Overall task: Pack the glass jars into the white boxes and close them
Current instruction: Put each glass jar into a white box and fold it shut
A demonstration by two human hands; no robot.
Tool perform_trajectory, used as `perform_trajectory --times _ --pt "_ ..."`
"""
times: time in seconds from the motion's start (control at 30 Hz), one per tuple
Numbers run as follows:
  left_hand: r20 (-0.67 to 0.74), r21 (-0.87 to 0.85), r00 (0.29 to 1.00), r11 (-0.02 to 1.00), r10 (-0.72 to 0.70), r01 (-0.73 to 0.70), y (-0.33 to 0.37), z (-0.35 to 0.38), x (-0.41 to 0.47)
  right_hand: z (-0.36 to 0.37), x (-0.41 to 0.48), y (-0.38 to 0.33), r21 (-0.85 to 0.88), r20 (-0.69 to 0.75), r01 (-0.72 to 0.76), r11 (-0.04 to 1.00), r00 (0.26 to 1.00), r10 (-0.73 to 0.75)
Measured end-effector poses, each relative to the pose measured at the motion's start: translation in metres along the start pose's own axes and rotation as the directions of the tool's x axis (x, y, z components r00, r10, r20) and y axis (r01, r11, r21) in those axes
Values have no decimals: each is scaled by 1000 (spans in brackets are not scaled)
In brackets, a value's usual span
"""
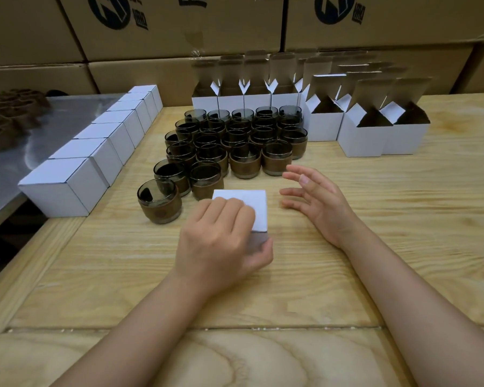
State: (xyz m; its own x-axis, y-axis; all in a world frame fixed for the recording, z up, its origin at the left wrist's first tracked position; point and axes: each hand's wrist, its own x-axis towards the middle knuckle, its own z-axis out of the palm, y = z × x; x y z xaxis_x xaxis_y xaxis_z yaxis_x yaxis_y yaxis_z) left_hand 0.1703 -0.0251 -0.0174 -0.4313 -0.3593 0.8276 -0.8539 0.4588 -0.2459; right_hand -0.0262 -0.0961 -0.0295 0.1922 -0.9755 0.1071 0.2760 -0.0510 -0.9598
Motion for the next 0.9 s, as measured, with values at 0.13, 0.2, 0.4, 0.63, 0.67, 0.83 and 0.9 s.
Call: perform_trajectory --times 0.13,0.2,0.4,0.63,0.67,0.83,0.9 --pt "1 84 1000 996 21 -21 -32 -29 -33 -3 1 1 -29 9 -14 999 1000 14" --pt "8 145 1000 989 7 -8 -53 -42 -51 -4 1 2 -32 15 -15 999 1000 15" --pt "28 257 980 948 -199 186 -127 -72 -107 -6 4 3 -4 9 -21 1000 1000 21" --pt "255 415 774 789 -579 454 -189 -78 -142 -7 5 4 -23 32 -5 1000 999 6" --pt "280 444 733 761 -620 474 -195 -78 -142 -7 5 4 -24 31 -5 1000 1000 6" --pt "294 446 666 715 -685 538 -214 -81 -137 -6 5 2 -25 29 -10 1000 1000 11" --pt "294 459 652 702 -698 545 -219 -79 -141 -6 5 2 -22 31 -12 1000 999 12"
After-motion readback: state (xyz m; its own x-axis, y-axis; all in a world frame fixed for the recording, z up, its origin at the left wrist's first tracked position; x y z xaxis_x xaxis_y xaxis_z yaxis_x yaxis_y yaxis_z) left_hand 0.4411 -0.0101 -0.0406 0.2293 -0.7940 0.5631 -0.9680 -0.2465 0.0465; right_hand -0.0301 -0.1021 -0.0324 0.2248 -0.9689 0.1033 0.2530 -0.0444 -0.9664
